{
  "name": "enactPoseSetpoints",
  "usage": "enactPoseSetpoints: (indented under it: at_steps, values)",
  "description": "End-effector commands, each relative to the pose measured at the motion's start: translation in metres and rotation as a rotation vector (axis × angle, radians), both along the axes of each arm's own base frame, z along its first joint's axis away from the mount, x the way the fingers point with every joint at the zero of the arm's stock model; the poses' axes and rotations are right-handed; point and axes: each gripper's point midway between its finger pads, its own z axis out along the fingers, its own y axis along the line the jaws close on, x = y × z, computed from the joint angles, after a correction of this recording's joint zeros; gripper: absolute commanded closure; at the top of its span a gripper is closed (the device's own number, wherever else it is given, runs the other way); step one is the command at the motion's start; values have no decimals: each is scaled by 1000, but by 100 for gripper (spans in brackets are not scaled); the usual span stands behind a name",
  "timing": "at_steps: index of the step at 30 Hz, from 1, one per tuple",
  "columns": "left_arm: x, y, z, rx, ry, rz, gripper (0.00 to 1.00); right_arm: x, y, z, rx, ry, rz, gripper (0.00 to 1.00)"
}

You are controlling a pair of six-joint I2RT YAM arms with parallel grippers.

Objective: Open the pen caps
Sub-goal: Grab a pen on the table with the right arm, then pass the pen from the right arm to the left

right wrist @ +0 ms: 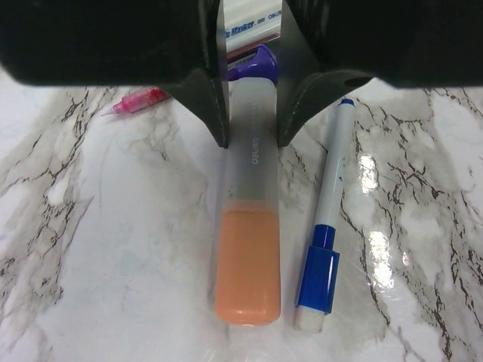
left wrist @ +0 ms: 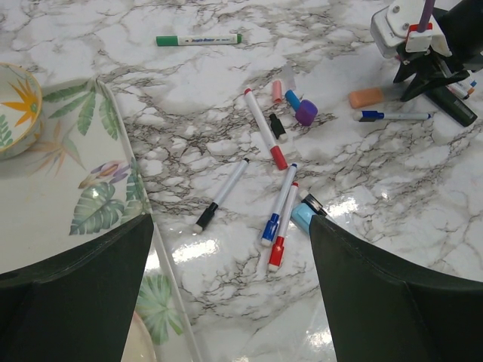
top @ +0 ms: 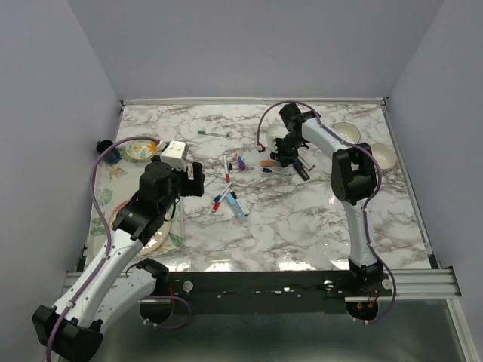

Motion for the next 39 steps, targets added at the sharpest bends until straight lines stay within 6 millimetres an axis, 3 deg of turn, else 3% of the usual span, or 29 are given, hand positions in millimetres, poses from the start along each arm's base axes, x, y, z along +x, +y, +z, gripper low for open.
enactPoseSetpoints:
  at_steps: [1, 8, 13, 15, 17, 18, 21, 22, 23, 24, 26, 27, 28, 30, 31, 33, 34, 35, 36, 39]
  values:
    - [2, -1, 9, -9, -30, -14, 7, -7, -3, -14, -40, 34, 22, 75]
    - [3, -3, 7, -10, -25, -18, 6, -3, 5, 10, 19, -12, 8, 88]
    - [2, -12, 4, -34, -13, -72, 1, -2, 20, 52, 121, -49, -52, 99]
    - [1, -21, 1, -47, 8, -117, 1, -7, 24, 65, 161, -39, -87, 99]
    - [1, -25, 2, -65, 17, -133, 1, -11, 30, 91, 221, -60, -104, 99]
    - [1, -25, 2, -75, 16, -134, 1, -20, 30, 91, 233, -29, -138, 100]
    - [0, -31, 7, -112, 10, -161, 1, -38, 36, 130, 326, -33, -174, 99]
    - [-2, -35, 9, -130, 14, -180, 1, -49, 38, 130, 357, 24, -246, 99]
    - [-2, -38, 10, -149, 14, -188, 1, -59, 37, 152, 396, 18, -264, 99]
    - [-4, -42, 18, -194, 3, -195, 1, -70, 39, 161, 422, 41, -275, 99]
    - [-10, -53, 24, -274, 6, -235, 1, -99, 40, 165, 474, 139, -331, 99]
    - [-11, -60, 38, -370, -21, -240, 1, -114, 39, 181, 510, 137, -323, 99]
    - [-14, -63, 29, -418, 1, -238, 1, -126, 41, 190, 551, 173, -340, 99]
    - [-17, -77, 40, -546, -27, -287, 1, -151, 38, 184, 557, 260, -378, 99]
    - [-21, -82, 26, -618, 34, -281, 1, -168, 38, 194, 585, 297, -368, 99]
    - [-22, -93, 27, -700, 44, -306, 1, -190, 34, 183, 579, 361, -391, 99]
    - [-25, -98, 17, -741, 85, -299, 1, -202, 32, 189, 600, 354, -370, 100]
    - [-26, -102, 14, -757, 96, -296, 1, -205, 30, 189, 610, 330, -361, 99]
    - [-29, -112, 13, -768, 93, -301, 1, -214, 25, 175, 593, 346, -375, 99]
    - [-44, -137, 7, -772, 116, -315, 1, -220, 18, 169, 602, 298, -389, 100]
